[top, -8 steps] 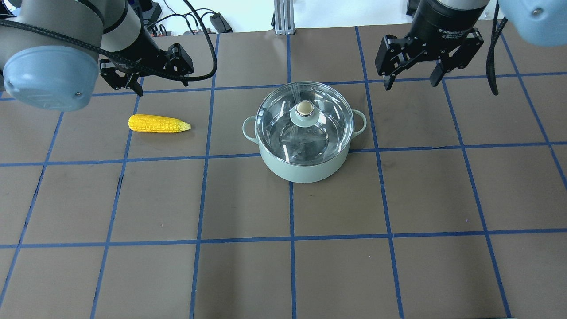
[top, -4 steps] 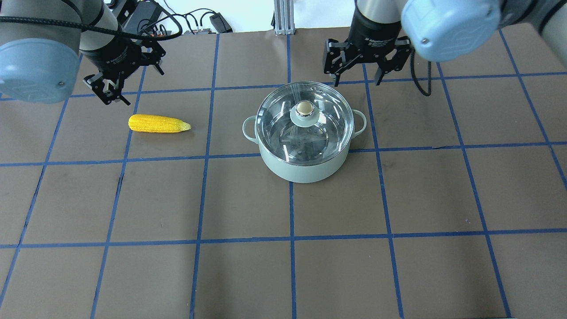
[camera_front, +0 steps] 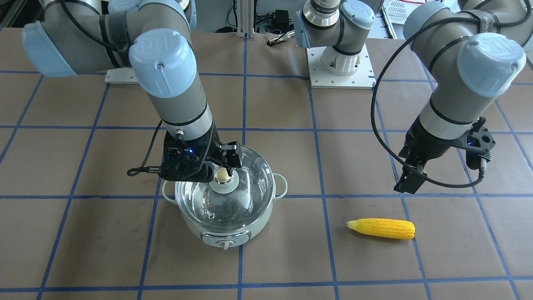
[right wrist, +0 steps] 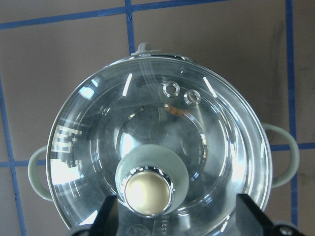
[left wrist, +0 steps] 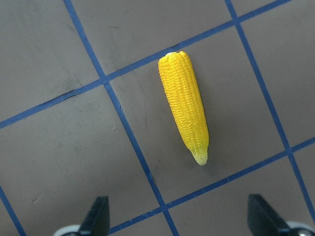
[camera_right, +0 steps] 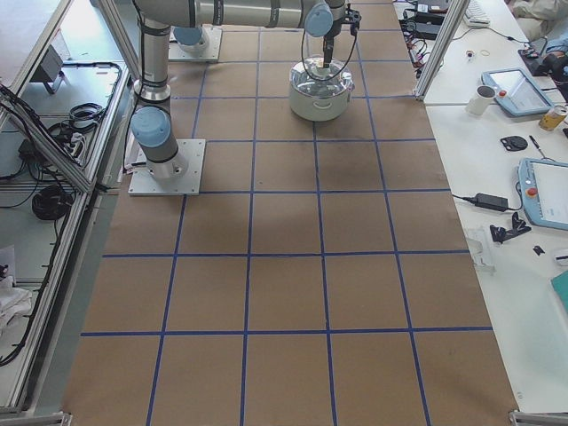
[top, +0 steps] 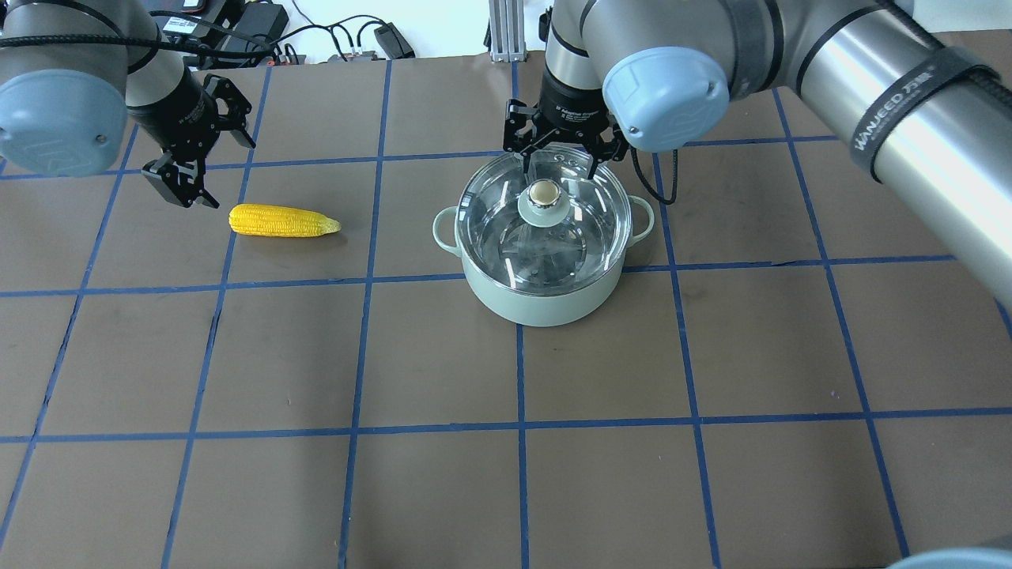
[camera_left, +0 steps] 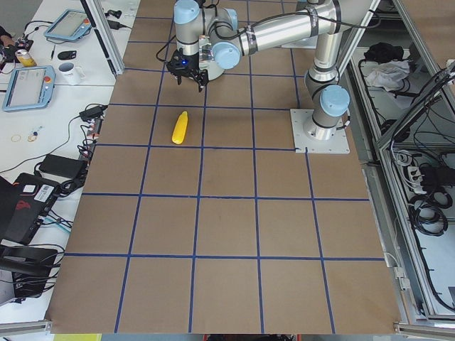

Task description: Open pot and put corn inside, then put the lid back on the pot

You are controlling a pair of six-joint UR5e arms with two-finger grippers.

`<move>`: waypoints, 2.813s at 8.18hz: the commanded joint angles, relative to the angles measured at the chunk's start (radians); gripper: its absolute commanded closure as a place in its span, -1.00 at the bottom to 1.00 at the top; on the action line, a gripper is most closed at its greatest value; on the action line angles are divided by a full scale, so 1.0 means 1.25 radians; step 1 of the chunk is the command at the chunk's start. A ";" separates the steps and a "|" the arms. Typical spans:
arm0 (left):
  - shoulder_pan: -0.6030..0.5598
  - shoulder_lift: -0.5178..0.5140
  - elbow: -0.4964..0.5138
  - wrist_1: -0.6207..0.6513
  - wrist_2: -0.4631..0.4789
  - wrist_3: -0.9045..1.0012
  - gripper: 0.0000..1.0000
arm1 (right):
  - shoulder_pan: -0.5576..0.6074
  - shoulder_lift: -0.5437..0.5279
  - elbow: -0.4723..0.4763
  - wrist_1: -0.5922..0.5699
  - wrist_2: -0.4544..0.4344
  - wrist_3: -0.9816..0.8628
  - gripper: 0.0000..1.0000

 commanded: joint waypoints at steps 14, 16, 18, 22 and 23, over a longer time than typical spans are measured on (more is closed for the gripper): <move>0.008 -0.241 0.006 0.140 0.069 -0.077 -1.00 | 0.025 0.039 -0.040 0.051 -0.005 0.054 0.68; 0.020 -0.254 0.003 0.149 0.067 -0.076 -1.00 | -0.003 0.016 -0.070 0.117 -0.077 -0.013 0.68; 0.029 -0.274 0.002 0.150 0.067 -0.071 -1.00 | -0.110 -0.023 -0.066 0.150 -0.095 -0.183 0.78; 0.029 -0.280 0.007 0.173 0.064 -0.076 -1.00 | -0.308 -0.081 -0.061 0.225 -0.097 -0.473 0.86; 0.029 -0.290 0.008 0.192 0.064 -0.076 -1.00 | -0.339 -0.083 -0.060 0.227 -0.097 -0.527 0.86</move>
